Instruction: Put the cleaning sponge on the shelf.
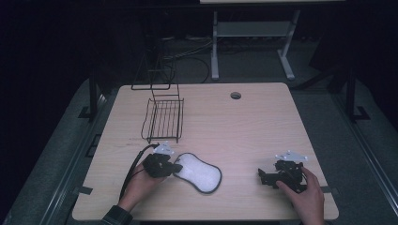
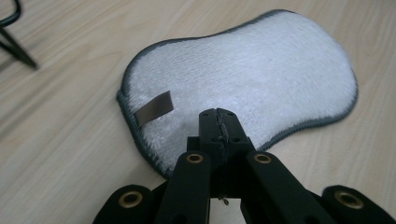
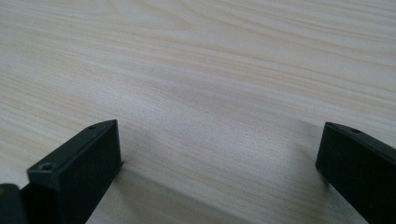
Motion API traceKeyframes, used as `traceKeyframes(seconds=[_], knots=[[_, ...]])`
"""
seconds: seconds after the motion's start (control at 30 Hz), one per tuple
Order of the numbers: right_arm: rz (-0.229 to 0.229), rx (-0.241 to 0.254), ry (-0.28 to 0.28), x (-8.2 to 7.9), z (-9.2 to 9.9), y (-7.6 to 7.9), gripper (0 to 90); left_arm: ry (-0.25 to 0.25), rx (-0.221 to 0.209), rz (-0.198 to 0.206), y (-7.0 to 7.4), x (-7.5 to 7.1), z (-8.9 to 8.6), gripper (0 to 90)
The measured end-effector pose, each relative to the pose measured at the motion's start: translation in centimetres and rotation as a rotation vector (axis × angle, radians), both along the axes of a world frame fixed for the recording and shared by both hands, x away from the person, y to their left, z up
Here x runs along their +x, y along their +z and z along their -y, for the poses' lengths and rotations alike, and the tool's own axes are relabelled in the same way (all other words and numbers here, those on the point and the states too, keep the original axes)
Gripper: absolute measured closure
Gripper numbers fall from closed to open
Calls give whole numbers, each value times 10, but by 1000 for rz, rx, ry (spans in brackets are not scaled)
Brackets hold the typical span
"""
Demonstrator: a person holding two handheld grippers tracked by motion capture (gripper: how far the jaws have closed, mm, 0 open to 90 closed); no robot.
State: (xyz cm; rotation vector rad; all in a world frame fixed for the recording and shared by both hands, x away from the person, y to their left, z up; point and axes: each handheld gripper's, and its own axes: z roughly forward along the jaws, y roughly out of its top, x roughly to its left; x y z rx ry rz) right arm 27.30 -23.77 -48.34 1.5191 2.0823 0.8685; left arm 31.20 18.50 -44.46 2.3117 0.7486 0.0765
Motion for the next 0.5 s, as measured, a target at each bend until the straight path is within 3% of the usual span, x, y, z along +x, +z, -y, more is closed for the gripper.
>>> traceKeyframes(seconds=[0.27, 0.33, 0.4, 0.5], knots=[[0, 0, 0, 0, 0, 0, 0, 60, 28, 19, 2, 8, -21, 899], [0, 0, 0, 0, 0, 0, 0, 71, 21, 18, 3, 8, -24, 898], [0, 0, 0, 0, 0, 0, 0, 72, -15, 18, 5, 6, -22, 899], [0, 0, 0, 0, 0, 0, 0, 31, -36, 22, 10, 0, -11, 899]])
